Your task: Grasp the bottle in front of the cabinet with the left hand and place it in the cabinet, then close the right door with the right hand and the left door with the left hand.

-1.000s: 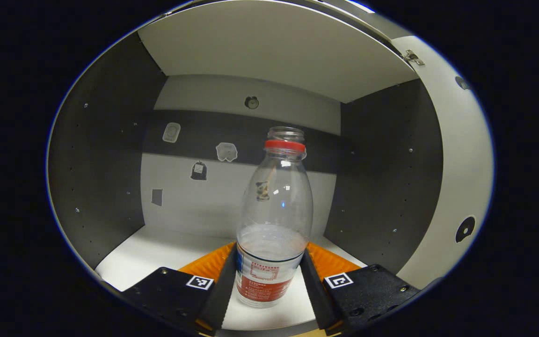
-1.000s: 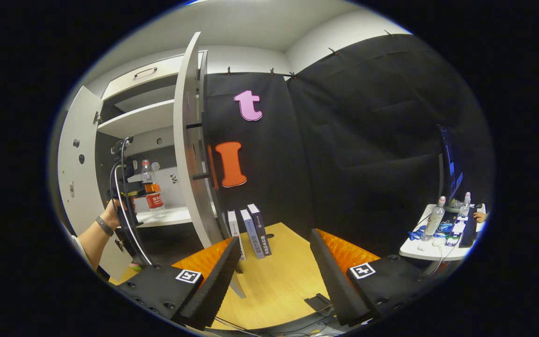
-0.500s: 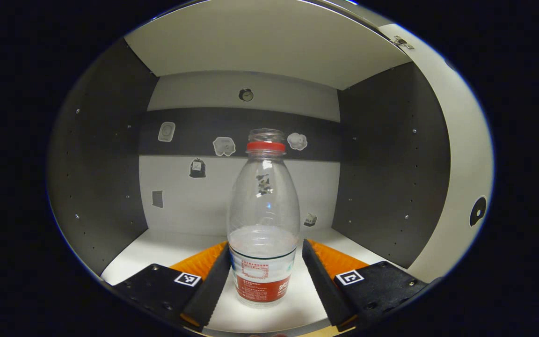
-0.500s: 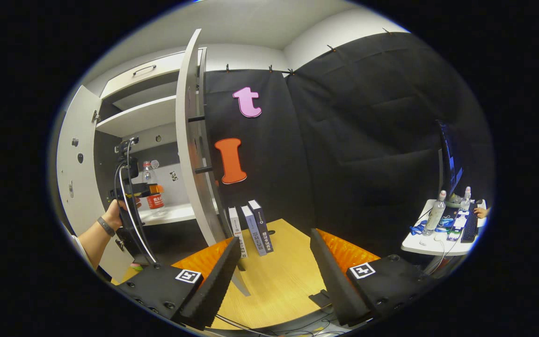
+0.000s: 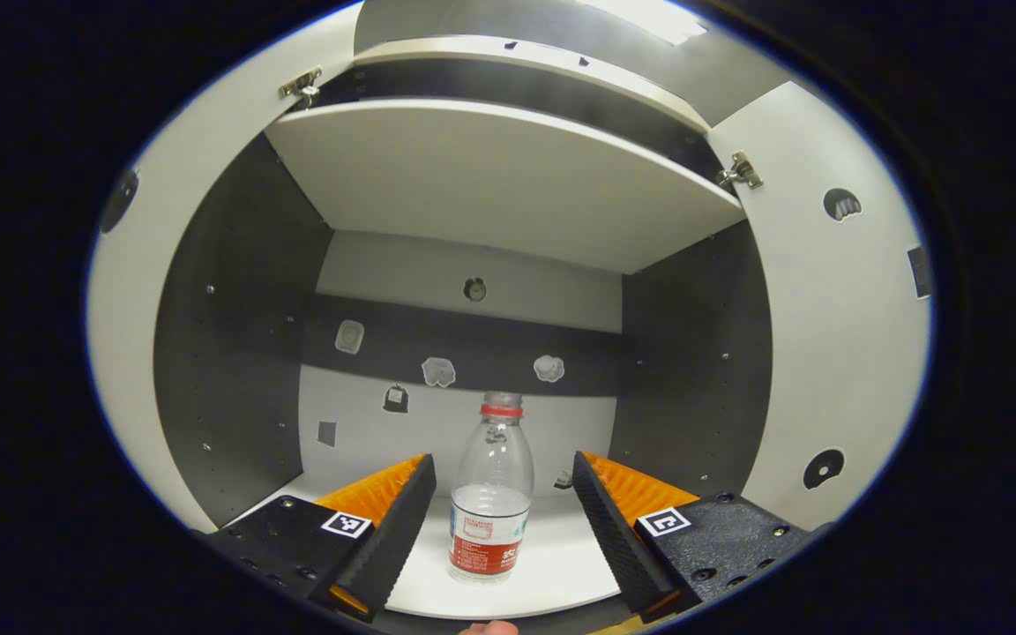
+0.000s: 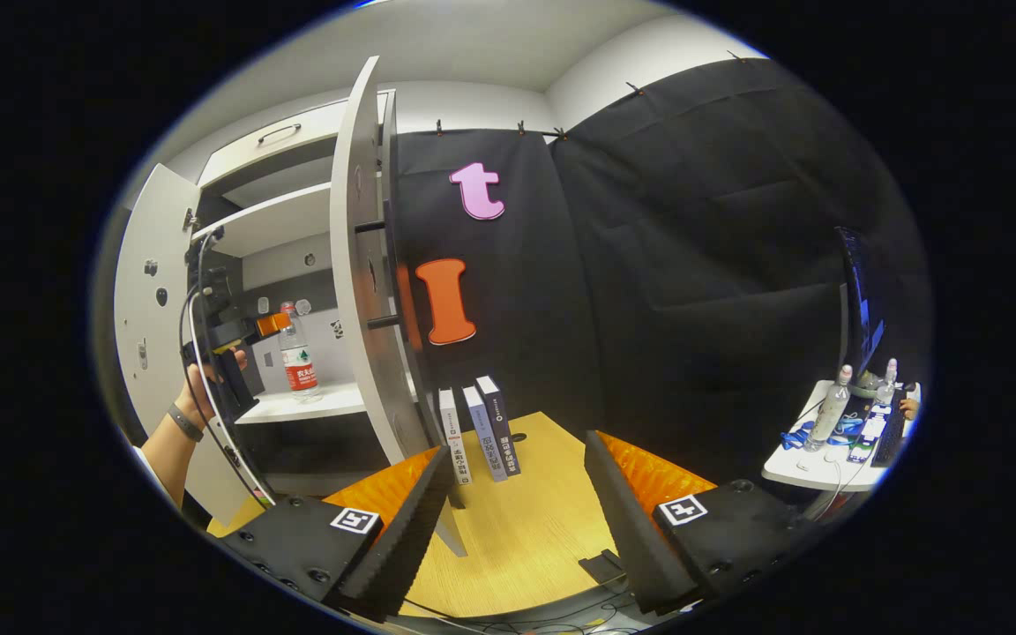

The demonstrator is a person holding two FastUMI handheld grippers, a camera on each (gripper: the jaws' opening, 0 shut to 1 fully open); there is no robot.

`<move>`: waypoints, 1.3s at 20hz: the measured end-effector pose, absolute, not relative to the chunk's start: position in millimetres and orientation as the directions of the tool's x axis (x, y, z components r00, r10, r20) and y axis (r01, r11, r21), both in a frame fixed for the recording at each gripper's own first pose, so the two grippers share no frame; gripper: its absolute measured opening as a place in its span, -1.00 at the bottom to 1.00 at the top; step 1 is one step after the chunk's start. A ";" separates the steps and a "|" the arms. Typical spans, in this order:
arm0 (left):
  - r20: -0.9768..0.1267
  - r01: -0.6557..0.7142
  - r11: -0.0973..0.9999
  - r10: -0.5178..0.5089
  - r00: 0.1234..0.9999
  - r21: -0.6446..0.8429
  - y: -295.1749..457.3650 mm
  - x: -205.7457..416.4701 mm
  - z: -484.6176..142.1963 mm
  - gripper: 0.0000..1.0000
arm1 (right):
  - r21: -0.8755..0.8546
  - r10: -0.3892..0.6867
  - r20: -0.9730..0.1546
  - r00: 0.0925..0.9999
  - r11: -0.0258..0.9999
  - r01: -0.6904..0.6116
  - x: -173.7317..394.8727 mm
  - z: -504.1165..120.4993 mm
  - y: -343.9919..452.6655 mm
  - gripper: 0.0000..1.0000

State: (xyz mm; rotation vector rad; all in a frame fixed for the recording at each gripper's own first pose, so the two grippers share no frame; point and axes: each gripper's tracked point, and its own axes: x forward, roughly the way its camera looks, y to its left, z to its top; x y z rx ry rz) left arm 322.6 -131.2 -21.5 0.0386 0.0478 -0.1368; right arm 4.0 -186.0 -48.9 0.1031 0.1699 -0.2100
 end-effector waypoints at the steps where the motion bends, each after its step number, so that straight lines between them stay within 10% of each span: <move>1: -0.037 0.128 0.991 -0.126 0.991 0.046 -131.3 308.4 -10.6 0.84 | 0.085 -0.177 -0.177 0.968 0.977 0.194 6.5 -47.9 -184.4 0.97; 15: -0.008 -0.120 0.992 0.120 0.993 0.033 -96.4 79.5 -24.5 0.89 | 0.149 0.196 -0.155 0.968 0.974 -0.173 24.3 -48.1 -161.2 0.97; 26: -0.071 -0.163 0.985 0.166 0.984 0.050 -54.8 32.6 -67.2 0.89 | 0.107 0.093 -0.148 0.985 0.991 -0.078 65.1 -47.1 -161.2 1.00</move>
